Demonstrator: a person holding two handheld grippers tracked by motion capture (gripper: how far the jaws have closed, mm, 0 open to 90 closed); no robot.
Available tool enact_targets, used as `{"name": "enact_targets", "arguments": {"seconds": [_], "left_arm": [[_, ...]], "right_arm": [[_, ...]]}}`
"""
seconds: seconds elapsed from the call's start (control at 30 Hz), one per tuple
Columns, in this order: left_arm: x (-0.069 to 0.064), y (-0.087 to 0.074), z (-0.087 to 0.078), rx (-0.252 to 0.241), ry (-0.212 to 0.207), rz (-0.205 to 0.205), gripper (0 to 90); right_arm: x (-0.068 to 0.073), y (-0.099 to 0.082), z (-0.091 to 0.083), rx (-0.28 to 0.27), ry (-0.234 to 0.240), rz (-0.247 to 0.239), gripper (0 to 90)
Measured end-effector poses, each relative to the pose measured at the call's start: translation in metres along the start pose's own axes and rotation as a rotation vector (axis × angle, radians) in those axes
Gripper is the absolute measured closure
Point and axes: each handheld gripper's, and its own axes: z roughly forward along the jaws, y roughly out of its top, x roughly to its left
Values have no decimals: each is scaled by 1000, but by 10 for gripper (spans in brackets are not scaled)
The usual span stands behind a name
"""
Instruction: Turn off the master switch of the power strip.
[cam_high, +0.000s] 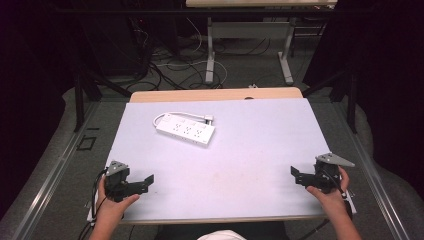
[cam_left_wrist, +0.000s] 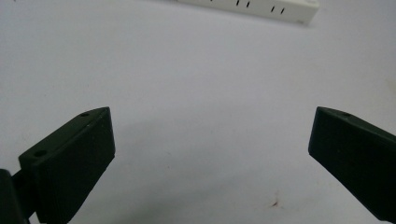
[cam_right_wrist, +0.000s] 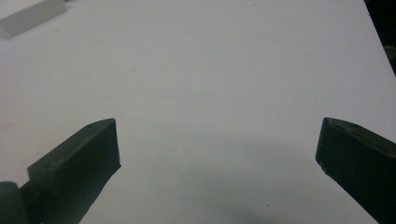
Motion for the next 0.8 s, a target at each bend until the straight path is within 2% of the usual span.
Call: {"name": "enact_targets", "arguments": {"seconds": [0.13,0.23,0.3,0.4,0.6,0.73,0.77,0.8], "left_arm": [[-1,1,-3,-9,-11,-9,3],[-2,2,-5,-15,-16,-19,3],[-3,4,-7,-13,-25,-20,3],[-6,7,-8,-35,-26,-31,3],[-10,16,-11,-26,-32,-34,4],[-12,22,-11,-37,-26,-64,5],[-11,24,-11,-26,-24,-50,4],[-12,26,-11,-24,-15,-53,6]], "right_arm": [[8,-2,-3,-26,0,0,0],[10,-2,-4,9,4,20,0],[12,-3,-3,6,0,1,0],[15,-3,-5,-10,-13,-9,0],[16,-1,-5,-10,13,-42,0],[20,-1,-3,-11,16,-50,0],[20,-1,-3,-10,23,-52,0],[20,-1,-3,-18,32,-52,0]]}}
